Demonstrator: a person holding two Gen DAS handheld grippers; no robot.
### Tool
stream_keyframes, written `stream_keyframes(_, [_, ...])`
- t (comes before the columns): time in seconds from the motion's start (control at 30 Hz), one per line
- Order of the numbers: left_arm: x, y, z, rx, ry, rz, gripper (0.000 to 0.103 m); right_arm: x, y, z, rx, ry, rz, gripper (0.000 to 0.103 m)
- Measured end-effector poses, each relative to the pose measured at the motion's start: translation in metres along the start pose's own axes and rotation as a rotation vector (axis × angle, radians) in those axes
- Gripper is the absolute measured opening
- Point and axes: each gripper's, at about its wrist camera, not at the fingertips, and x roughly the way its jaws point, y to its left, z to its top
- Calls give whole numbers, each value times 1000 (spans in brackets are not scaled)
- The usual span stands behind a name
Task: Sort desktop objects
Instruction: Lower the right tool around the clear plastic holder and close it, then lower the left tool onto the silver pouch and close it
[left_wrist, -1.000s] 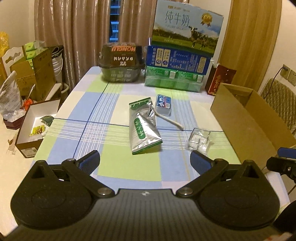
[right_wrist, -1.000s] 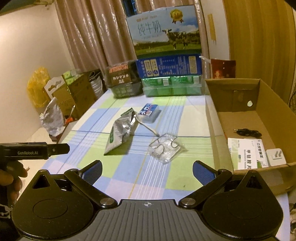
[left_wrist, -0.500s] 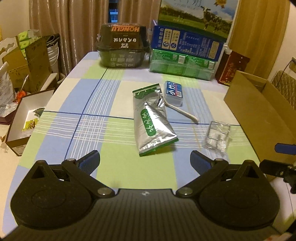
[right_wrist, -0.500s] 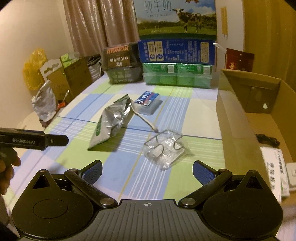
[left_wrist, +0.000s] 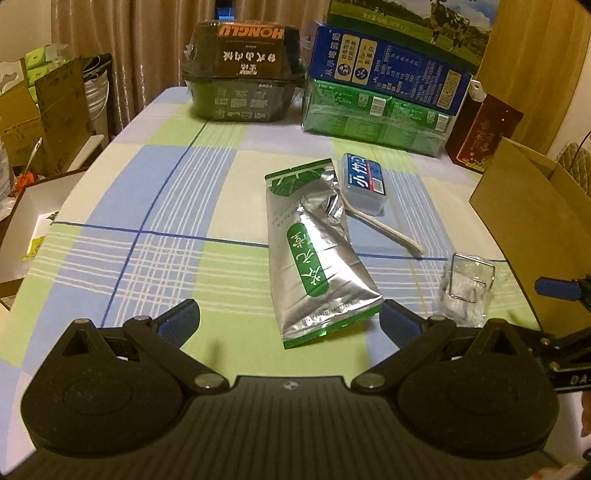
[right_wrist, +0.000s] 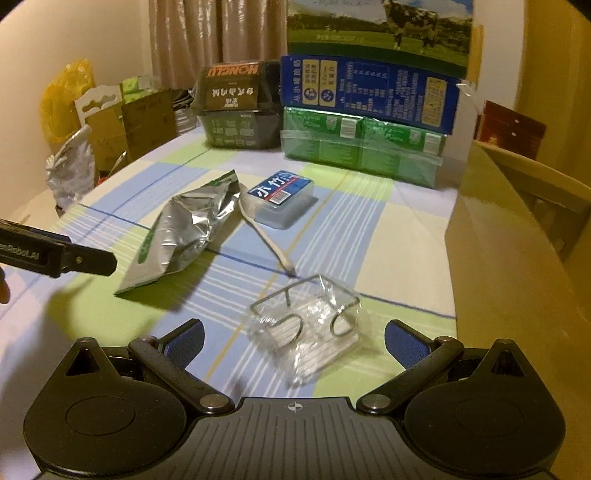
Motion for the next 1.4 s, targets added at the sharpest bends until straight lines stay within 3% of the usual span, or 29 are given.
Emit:
stream_keyframes(0.2, [14, 4, -1, 16, 18, -7, 102, 29, -3, 1, -96, 14, -7, 101])
stream_keyframes(0.87, [35, 0, 10, 10, 6, -40, 102, 61, -15, 4, -52, 32, 62, 101])
stream_keyframes(1.07, [40, -1, 14, 6, 1, -43, 102, 63, -13, 7, -48, 42, 61, 79])
stream_keyframes(1.4, [69, -10, 35, 22, 23, -44, 102, 57, -14, 12, -19, 21, 42, 78])
